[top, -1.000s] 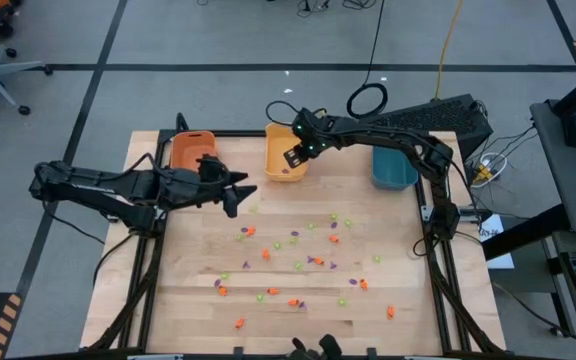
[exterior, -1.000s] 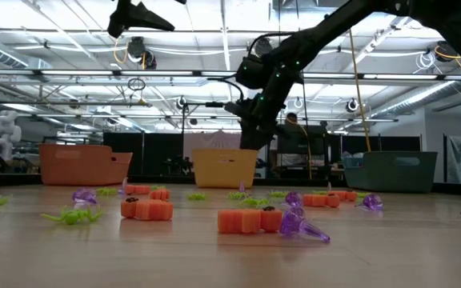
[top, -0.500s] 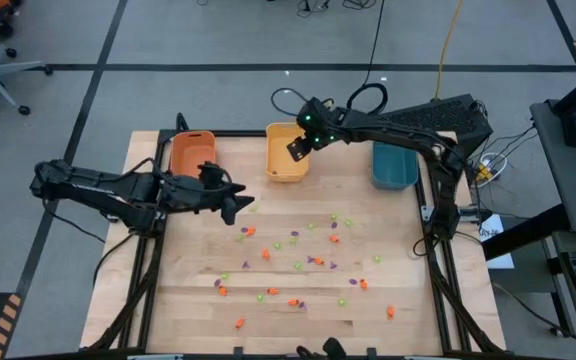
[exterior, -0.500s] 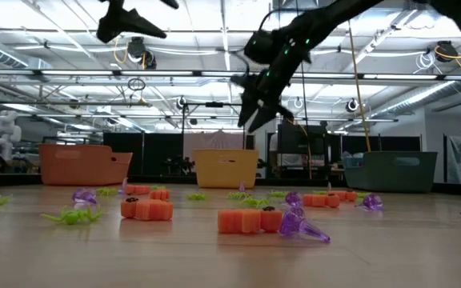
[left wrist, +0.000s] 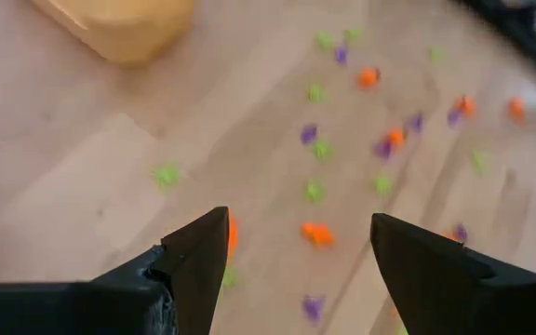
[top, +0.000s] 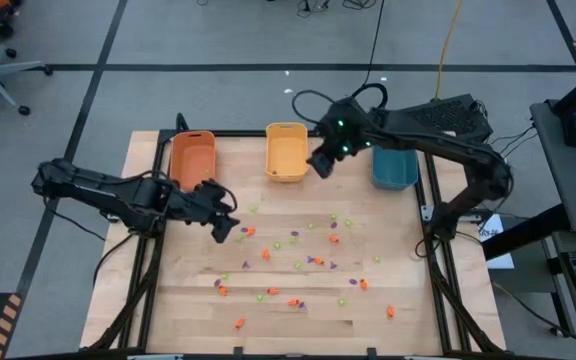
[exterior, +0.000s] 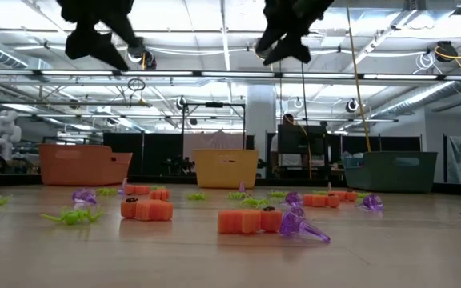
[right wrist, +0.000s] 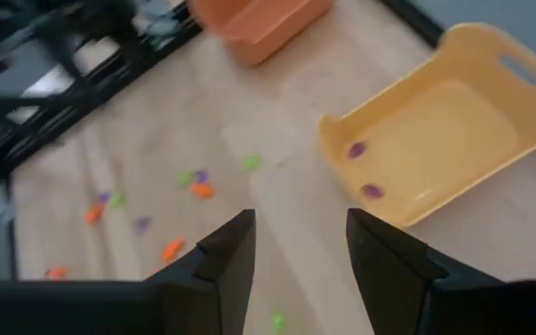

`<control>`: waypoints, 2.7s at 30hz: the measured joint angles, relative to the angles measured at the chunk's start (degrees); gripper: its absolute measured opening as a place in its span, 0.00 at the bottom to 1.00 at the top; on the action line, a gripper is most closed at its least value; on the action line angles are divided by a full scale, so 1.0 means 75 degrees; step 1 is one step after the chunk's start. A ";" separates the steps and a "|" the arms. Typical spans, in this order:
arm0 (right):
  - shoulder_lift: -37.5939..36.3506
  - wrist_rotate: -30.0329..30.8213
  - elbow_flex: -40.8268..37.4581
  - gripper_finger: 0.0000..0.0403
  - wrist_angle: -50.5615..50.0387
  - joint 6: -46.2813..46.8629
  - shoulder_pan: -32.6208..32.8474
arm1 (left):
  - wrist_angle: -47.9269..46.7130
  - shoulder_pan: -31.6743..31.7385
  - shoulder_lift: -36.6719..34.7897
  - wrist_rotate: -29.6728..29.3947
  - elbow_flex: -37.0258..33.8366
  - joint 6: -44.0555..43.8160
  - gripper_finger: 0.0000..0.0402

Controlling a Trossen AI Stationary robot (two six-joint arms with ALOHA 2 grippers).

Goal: Sort Halloween decoration
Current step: Put the orange skeleton toy into the blue bin

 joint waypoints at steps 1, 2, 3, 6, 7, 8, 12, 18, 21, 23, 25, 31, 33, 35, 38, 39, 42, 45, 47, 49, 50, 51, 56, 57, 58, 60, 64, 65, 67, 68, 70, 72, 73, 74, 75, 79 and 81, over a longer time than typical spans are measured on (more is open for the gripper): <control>-0.0085 0.0000 0.0000 0.39 -0.0098 0.0011 0.0125 | 0.0061 0.0000 0.0012 0.0249 -0.0076 0.0170 0.66; -0.0165 0.0001 0.0000 0.39 -0.0229 0.0051 0.0255 | 0.0144 0.0000 0.0021 0.0562 -0.0173 0.0327 0.66; -0.0210 0.0003 0.0000 0.39 -0.0366 0.0091 0.0399 | 0.0164 0.0002 0.0025 0.0854 -0.0296 0.0403 0.65; -0.0301 0.0009 0.0000 0.39 -0.0587 0.0305 0.0799 | 0.0135 0.0003 0.0030 0.1520 -0.0637 0.0532 0.60; -0.0306 0.0009 0.0000 0.39 -0.0656 0.0370 0.0942 | 0.0163 0.0003 0.0030 0.1640 -0.0729 0.0511 0.58; -0.0309 0.0012 0.0000 0.39 -0.0648 0.0439 0.1071 | 0.0172 0.0003 0.0028 0.1702 -0.0811 0.0465 0.57; -0.0286 0.0028 0.0000 0.39 -0.0658 0.0469 0.1513 | 0.0258 0.0003 0.0033 0.1679 -0.1018 0.0489 0.51; -0.0248 0.0038 0.0000 0.39 -0.0694 0.0432 0.1793 | 0.0626 0.0003 0.0391 0.1147 -0.1027 0.1379 0.47; -0.0245 0.0018 0.0000 0.39 -0.0925 0.0562 0.1823 | 0.0648 0.0002 0.0766 0.1068 -0.1027 0.1534 0.47; -0.0245 0.0002 0.0000 0.39 -0.1207 0.0803 0.1856 | 0.0651 0.0002 0.1078 0.1065 -0.1027 0.1481 0.46; -0.0245 -0.0148 0.0000 0.39 -0.1599 0.1096 0.1928 | 0.0693 0.0003 0.1407 0.1061 -0.1027 0.1270 0.46; -0.0245 -0.0356 0.0000 0.39 -0.2631 0.1472 0.2557 | 0.1593 -0.0063 0.2076 0.1057 -0.1027 0.0622 0.46; -0.0245 -0.0347 0.0000 0.39 -0.2720 0.1469 0.2830 | 0.1904 -0.0122 0.2155 0.1062 -0.1027 0.0345 0.46; -0.0245 -0.0333 0.0000 0.39 -0.2707 0.1485 0.3097 | 0.2065 -0.0194 0.2158 0.1059 -0.1027 -0.0130 0.46; -0.0245 0.0004 0.0000 0.39 -0.2708 0.1584 0.3516 | 0.2206 -0.0409 0.2158 0.1051 -0.1027 -0.0822 0.46; -0.0245 0.0122 0.0000 0.39 -0.2708 0.1631 0.3644 | 0.2243 -0.0526 0.2158 0.1051 -0.1027 -0.0962 0.46; -0.0245 0.0441 0.0000 0.39 -0.2707 0.1776 0.4021 | 0.2458 -0.0956 0.2158 0.1053 -0.1027 -0.1144 0.46; -0.0245 0.0807 0.0000 0.39 -0.2712 0.1880 0.4352 | 0.2830 -0.1324 0.2158 0.1053 -0.1025 -0.1540 0.46; -0.0245 0.1274 0.0000 0.39 -0.2713 0.1891 0.4566 | 0.3017 -0.1516 0.2158 0.0989 -0.1022 -0.1981 0.46; -0.0245 0.1808 0.0000 0.39 -0.2716 0.1956 0.4743 | 0.3208 -0.1702 0.2158 0.0814 -0.1021 -0.2314 0.46; -0.0245 0.2011 0.0000 0.39 -0.2716 0.2010 0.4803 | 0.3286 -0.1772 0.2158 0.0744 -0.1021 -0.2436 0.46; -0.0245 0.2153 0.0000 0.39 -0.2716 0.2081 0.4840 | 0.3351 -0.1825 0.2158 0.0691 -0.1021 -0.2469 0.46; -0.0245 0.2266 -0.0002 0.39 -0.2879 0.2352 0.4876 | 0.3584 -0.1877 0.2158 0.0582 -0.1021 -0.2470 0.46; -0.0249 0.2344 -0.0045 0.39 -0.2915 0.2368 0.4876 | 0.3621 -0.1862 0.2158 0.0566 -0.1021 -0.2468 0.46; -0.0255 0.2455 -0.0130 0.39 -0.2914 0.2368 0.4876 | 0.3649 -0.1830 0.2156 0.0561 -0.1021 -0.2445 0.46; -0.0259 0.2609 -0.0436 0.39 -0.2873 0.2283 0.4847 | 0.3653 -0.1771 0.2155 0.0561 -0.1020 -0.2412 0.46; -0.0248 0.1984 -0.1399 0.39 -0.2241 0.1898 0.4636 | 0.3640 -0.1696 0.2155 0.0533 -0.0961 -0.2207 0.46; -0.0248 0.1875 -0.1697 0.39 -0.1924 0.1824 0.4595 | 0.3672 -0.1696 0.2155 0.0503 -0.0948 -0.2074 0.46; -0.0248 0.1648 -0.2301 0.39 -0.1311 0.1686 0.4493 | 0.3668 -0.1699 0.2155 0.0382 -0.0948 -0.1993 0.46; -0.0242 0.1556 -0.2577 0.39 -0.1026 0.1640 0.4438 | 0.3645 -0.1699 0.2155 0.0317 -0.0948 -0.1963 0.46; -0.0242 0.1357 -0.3147 0.39 -0.0284 0.1534 0.4313 | 0.3661 -0.1699 0.2154 0.0246 -0.0948 -0.1860 0.46; -0.0245 0.1197 -0.3695 0.39 0.0467 0.1420 0.4193 | 0.3658 -0.1696 0.2153 0.0243 -0.0948 -0.1858 0.46; -0.0242 0.1148 -0.3951 0.39 0.0764 0.1362 0.4150 | 0.3658 -0.1699 0.2155 0.0243 -0.0948 -0.1858 0.46; -0.0243 0.1063 -0.4195 0.40 0.1033 0.1305 0.4106 | 0.3659 -0.1699 0.2155 0.0243 -0.0948 -0.1855 0.46; -0.0245 0.1022 -0.4439 0.40 0.1318 0.1278 0.4072 | 0.3661 -0.1699 0.2155 0.0243 -0.0948 -0.1837 0.46; -0.0245 0.1035 -0.5247 0.44 0.1881 0.1477 0.3901 | 0.3658 -0.1699 0.2155 0.0243 -0.0948 -0.1805 0.46; -0.0245 0.1066 -0.5537 0.46 0.2082 0.1541 0.3823 | 0.3655 -0.1699 0.2155 0.0243 -0.0948 -0.1806 0.46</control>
